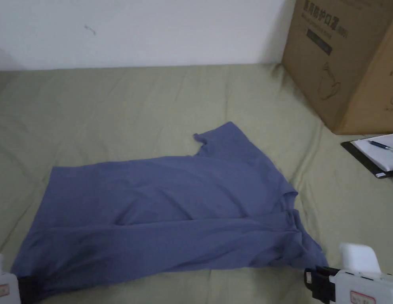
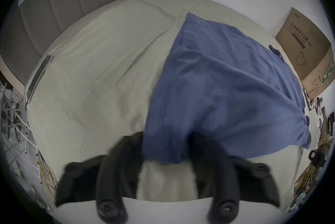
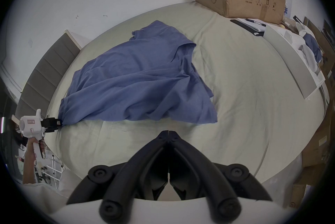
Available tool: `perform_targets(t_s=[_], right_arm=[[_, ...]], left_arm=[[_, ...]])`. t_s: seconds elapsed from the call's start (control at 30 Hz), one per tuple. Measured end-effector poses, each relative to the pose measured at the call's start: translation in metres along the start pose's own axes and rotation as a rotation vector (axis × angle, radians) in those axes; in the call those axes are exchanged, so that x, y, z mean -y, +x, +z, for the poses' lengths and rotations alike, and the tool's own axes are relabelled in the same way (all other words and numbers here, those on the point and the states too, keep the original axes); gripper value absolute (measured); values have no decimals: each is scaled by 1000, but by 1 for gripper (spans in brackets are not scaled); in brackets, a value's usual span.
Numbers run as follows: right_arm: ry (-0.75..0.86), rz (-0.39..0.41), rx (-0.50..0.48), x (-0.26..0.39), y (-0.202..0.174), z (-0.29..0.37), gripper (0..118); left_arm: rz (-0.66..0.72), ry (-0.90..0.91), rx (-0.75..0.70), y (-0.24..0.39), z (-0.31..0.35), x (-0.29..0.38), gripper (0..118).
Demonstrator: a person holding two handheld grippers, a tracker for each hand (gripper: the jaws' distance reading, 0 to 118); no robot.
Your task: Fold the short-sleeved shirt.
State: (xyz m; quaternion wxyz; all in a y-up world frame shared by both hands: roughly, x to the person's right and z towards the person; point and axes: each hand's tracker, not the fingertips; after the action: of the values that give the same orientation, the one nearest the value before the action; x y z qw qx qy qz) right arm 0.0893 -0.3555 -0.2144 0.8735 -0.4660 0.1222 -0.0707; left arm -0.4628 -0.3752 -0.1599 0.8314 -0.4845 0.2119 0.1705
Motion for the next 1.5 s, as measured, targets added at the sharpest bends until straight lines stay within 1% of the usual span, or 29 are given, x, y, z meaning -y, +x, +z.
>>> perform_targets(t_s=[0.03, 0.07, 0.13, 0.17, 0.2, 0.33, 0.37, 0.4, 0.43, 0.47, 0.5, 0.53, 0.57, 0.6, 0.63, 0.73, 0.83, 0.87, 0.97, 1.07, 1.17, 1.27, 1.3, 1.33, 1.37, 1.4, 1.43, 1.47, 1.5], right_arm=[[0, -3, 8, -3, 3, -1, 7], [0, -10, 10, -7, 7, -4, 35], [-2, -40, 15, -15, 18, -12, 87], [7, -67, 22, -19, 22, -15, 99], [14, -79, 14, -23, 28, -19, 100], [-43, -168, 0, -32, 38, -53, 99], [-54, -170, -19, -32, 37, -61, 94], [-67, -181, -47, -30, 34, -69, 81], [-76, -179, -44, -28, 28, -74, 61], [-86, -130, 12, -25, 18, -79, 50], [-61, -38, 100, -23, 11, -81, 42], [-57, -16, 107, -22, 10, -79, 34], [-52, -69, 68, -23, 15, -71, 11], [-49, -122, 3, -25, 17, -66, 7], [-57, -153, -25, -26, 21, -63, 7], [-42, -105, 3, -28, 22, -43, 7], [-36, -83, -11, -27, 17, -19, 7], [-38, -60, -15, -24, 14, -9, 7], [-52, -15, 0, -10, 15, 18, 7], [-88, -29, 3, 19, 26, 38, 7], [-191, -26, 27, 55, 37, 33, 7], [-207, -81, 1, 75, 44, 22, 7], [-183, -105, -4, 73, 44, 22, 12], [-179, -109, 15, 69, 43, 23, 28], [-179, -96, 62, 64, 42, 24, 62], [-161, -72, 62, 57, 43, 28, 86], [-139, -58, 59, 51, 44, 33, 96], [-114, -42, 53, 43, 44, 41, 96], [-100, -28, 58, 34, 43, 47, 96]], left_arm=[[6, 4, 14, 1, 2, -3, 25], [26, 1, 58, 0, 2, -5, 5], [15, -15, 49, -2, 2, -5, 5], [9, -17, 55, -1, 3, -5, 5], [2, -17, 59, -2, 4, -4, 5], [-11, -26, 69, 0, 6, -8, 5], [-14, -28, 68, -4, 4, -7, 5], [-22, -28, 64, -1, 5, -6, 5], [-33, -29, 60, 1, 5, -7, 5], [-51, -30, 56, 1, 5, -7, 5], [-68, -31, 54, -1, 4, -7, 5], [-74, -32, 54, 0, 5, -8, 5], [-76, -35, 55, 1, 6, -9, 5], [-86, -37, 59, 1, 8, -11, 5], [-90, -33, 60, -9, 5, -13, 5], [-115, -16, 74, -10, 16, -13, 4], [-134, 18, 80, -13, 35, -5, 4], [-168, 12, 83, -13, 41, -2, 4], [-238, 11, 24, -19, 59, 17, 4], [-237, -3, 46, -43, 63, 41, 4], [-237, -50, 56, -56, 60, 71, 4], [-206, -60, 47, -58, 48, 88, 4], [-203, -51, 55, -59, 43, 89, 4], [-214, -39, 46, -57, 44, 88, 5], [-207, -21, 41, -56, 46, 85, 16], [-216, -28, 28, -54, 51, 81, 40], [-219, -27, 25, -52, 55, 77, 74], [-226, -15, 15, -53, 58, 73, 110], [-234, 10, -5, -52, 64, 68, 117]])
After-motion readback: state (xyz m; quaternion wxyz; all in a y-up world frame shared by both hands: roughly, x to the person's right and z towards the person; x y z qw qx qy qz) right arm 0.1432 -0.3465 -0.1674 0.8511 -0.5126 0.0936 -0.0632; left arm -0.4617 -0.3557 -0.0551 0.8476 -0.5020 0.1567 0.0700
